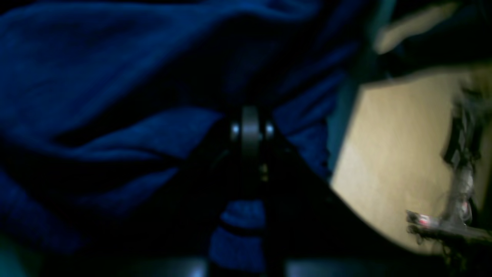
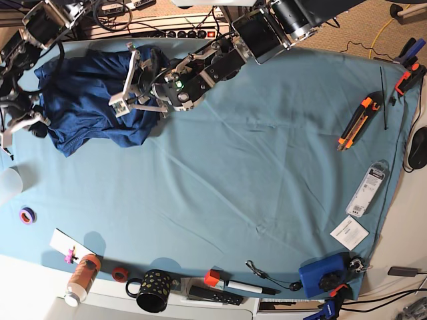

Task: Layout the t-shirt on the table in an organized manner, then fold the t-shirt properly
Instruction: 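Push the shirt bundle further with the left gripper toward the right gripper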

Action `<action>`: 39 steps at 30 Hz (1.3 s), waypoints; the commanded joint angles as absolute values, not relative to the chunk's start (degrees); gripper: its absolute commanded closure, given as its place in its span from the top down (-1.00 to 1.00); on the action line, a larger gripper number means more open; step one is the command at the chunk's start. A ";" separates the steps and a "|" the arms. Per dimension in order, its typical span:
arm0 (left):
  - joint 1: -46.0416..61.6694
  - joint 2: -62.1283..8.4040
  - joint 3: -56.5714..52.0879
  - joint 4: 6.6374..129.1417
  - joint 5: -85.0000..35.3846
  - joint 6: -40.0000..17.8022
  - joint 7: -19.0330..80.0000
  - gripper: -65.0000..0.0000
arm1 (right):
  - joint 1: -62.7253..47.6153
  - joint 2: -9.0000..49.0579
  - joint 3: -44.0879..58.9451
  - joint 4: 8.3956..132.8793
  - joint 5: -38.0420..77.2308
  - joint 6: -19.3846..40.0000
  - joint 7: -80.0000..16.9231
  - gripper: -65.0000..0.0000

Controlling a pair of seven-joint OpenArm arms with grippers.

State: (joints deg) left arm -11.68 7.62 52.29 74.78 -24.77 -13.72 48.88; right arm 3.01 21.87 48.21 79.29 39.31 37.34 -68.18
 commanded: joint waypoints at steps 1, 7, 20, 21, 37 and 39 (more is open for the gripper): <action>-10.70 9.00 52.73 74.17 -23.66 -14.13 55.44 -1.00 | 4.08 23.38 48.42 80.23 40.84 37.43 -66.94 -1.00; -10.63 9.00 52.73 74.17 -20.36 -14.13 51.29 -1.00 | 2.70 23.35 48.45 80.25 74.19 40.00 -80.00 -1.00; -10.63 9.00 52.73 74.17 -19.07 -14.00 51.31 -1.00 | -7.14 23.33 48.45 80.25 76.53 40.00 -80.00 -1.00; -10.61 9.00 52.73 74.17 -19.07 -14.00 51.22 -1.00 | -7.11 23.33 48.45 80.25 74.37 40.00 -80.00 -1.00; -10.61 9.00 52.73 74.17 -19.07 -14.00 51.07 -1.00 | -6.46 23.53 42.33 80.18 49.58 40.00 -76.66 -1.00; -10.61 9.00 52.73 74.17 -19.07 -14.00 51.13 -1.00 | -6.13 23.53 39.48 80.18 45.30 39.18 -73.56 -1.00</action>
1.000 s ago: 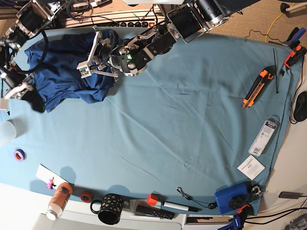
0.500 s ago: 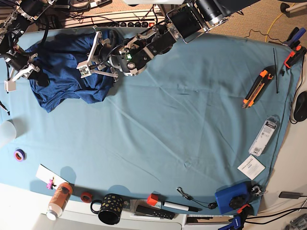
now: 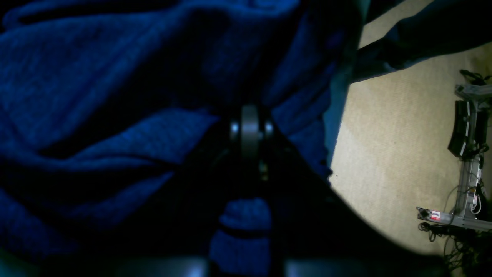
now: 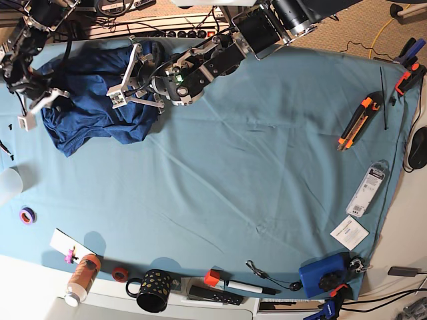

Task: Layout the t-shirt on the table in an organized manner, then fold the t-shirt properly
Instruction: 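Push the shirt bundle further with the left gripper toward the right gripper, then press and smooth the shirt bundle with the left gripper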

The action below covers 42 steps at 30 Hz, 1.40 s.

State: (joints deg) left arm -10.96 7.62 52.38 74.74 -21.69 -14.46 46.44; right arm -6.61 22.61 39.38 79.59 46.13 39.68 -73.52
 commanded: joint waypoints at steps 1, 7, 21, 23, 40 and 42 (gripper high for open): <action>-10.61 9.00 52.73 74.17 -19.07 -14.00 51.18 -1.00 | -5.63 23.53 38.19 80.18 42.81 38.50 -72.38 -1.00; -10.61 9.00 52.73 74.17 -19.05 -14.00 51.20 -1.00 | -1.10 23.94 35.44 80.18 27.33 32.03 -67.16 -1.00; -10.61 9.00 52.73 74.15 -19.07 -14.02 50.92 -1.00 | 1.02 29.85 35.46 80.20 24.93 25.67 -63.33 -1.00; -10.61 9.00 52.73 74.17 -19.07 -14.02 50.02 -1.00 | 1.48 29.87 35.70 80.23 27.66 25.69 -63.13 -1.00; -10.63 9.00 52.73 76.93 -21.69 -15.75 45.84 -1.00 | -4.62 23.16 54.85 80.25 77.97 40.00 -80.00 -1.00; -10.63 9.00 52.73 77.65 -21.69 -15.81 45.82 -1.00 | -7.57 22.52 54.81 80.25 77.93 40.00 -80.00 -1.00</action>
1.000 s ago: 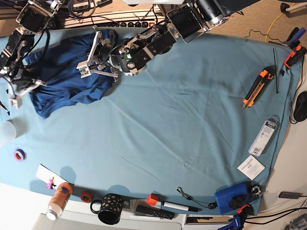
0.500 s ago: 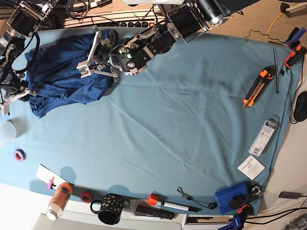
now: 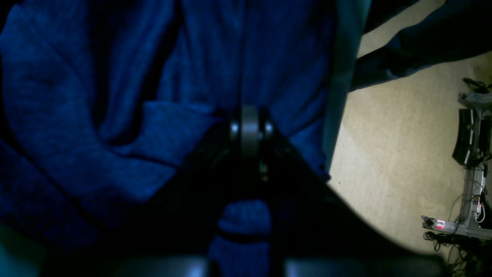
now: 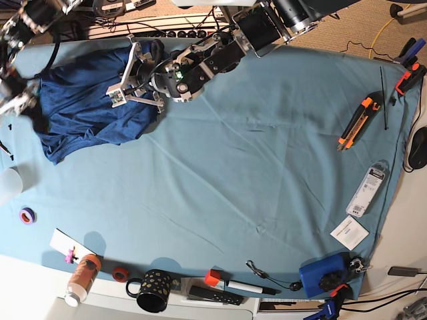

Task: Layout the t-shirt on the table in an organized manner, then fold the t-shirt properly
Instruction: 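Press and smooth the shirt bundle with the left gripper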

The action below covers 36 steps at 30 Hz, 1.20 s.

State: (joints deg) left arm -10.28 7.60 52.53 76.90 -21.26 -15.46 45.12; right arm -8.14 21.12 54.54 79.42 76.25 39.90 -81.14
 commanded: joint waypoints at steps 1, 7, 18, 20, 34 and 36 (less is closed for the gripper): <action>-10.63 9.00 52.73 77.93 -21.69 -16.12 45.82 -1.00 | -8.88 22.17 54.81 80.25 77.78 40.00 -80.00 -1.00; -10.63 9.00 52.73 79.81 -21.71 -16.58 45.80 -1.00 | -13.89 21.47 54.83 80.25 72.14 40.00 -80.00 -1.00; -10.70 9.00 52.66 91.81 -21.41 -18.92 41.23 -1.00 | -14.59 21.45 54.83 80.25 57.84 37.45 -80.00 -1.00; -10.63 9.00 52.69 91.53 -19.05 -17.47 39.90 -1.00 | -14.79 21.45 54.83 80.25 56.31 37.08 -80.00 -1.00; -16.23 9.00 52.69 82.50 -9.19 -2.33 31.62 -1.00 | -15.55 21.41 54.81 80.25 57.04 36.99 -80.00 -1.00; -16.40 9.00 52.66 80.55 -9.67 -2.37 30.76 -1.00 | -15.55 21.41 54.81 80.25 57.17 36.99 -80.00 -1.00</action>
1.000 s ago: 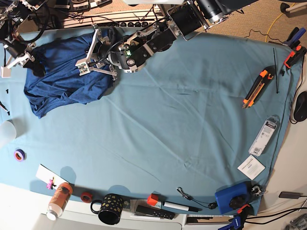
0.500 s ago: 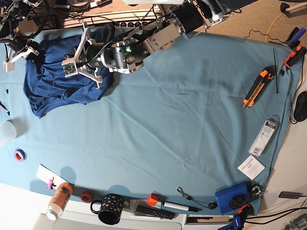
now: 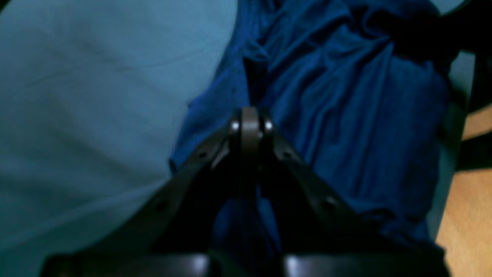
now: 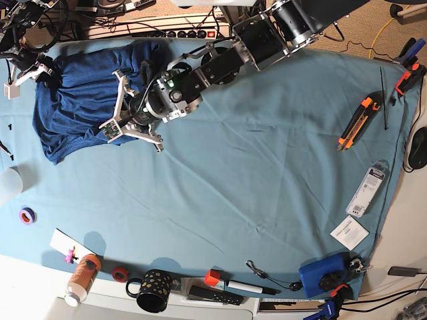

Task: Layout the t-shirt on the table in an organized manner, then fold the t-shirt properly
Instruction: 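Press and smooth the shirt bundle with the left gripper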

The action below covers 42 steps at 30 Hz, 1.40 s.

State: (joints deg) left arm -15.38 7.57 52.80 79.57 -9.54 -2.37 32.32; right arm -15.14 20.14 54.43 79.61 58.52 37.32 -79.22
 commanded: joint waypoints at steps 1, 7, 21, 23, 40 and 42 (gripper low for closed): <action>-16.34 9.00 52.69 79.75 -9.98 -2.39 30.50 -1.00 | -15.53 21.41 54.81 80.25 57.19 36.99 -80.00 -1.00; -16.36 9.00 52.69 78.61 -14.17 -4.73 29.26 -1.00 | -15.55 21.41 54.81 80.25 57.21 36.99 -80.00 -1.00; -18.17 9.00 52.66 72.51 -14.13 -6.70 25.41 -1.00 | -15.55 21.41 54.81 80.25 57.17 37.01 -80.00 -1.00; -19.03 9.00 52.66 70.00 -14.13 -6.70 24.86 -1.00 | -15.55 21.41 54.81 80.25 57.19 37.01 -80.00 -1.00; -20.03 9.00 52.66 67.11 -1.50 8.19 25.98 -1.00 | -15.55 21.41 54.81 80.25 57.14 37.01 -80.00 -1.00; -20.03 9.00 52.66 67.11 0.91 10.98 26.44 -1.00 | -15.55 21.41 54.81 80.25 57.14 37.01 -80.00 -1.00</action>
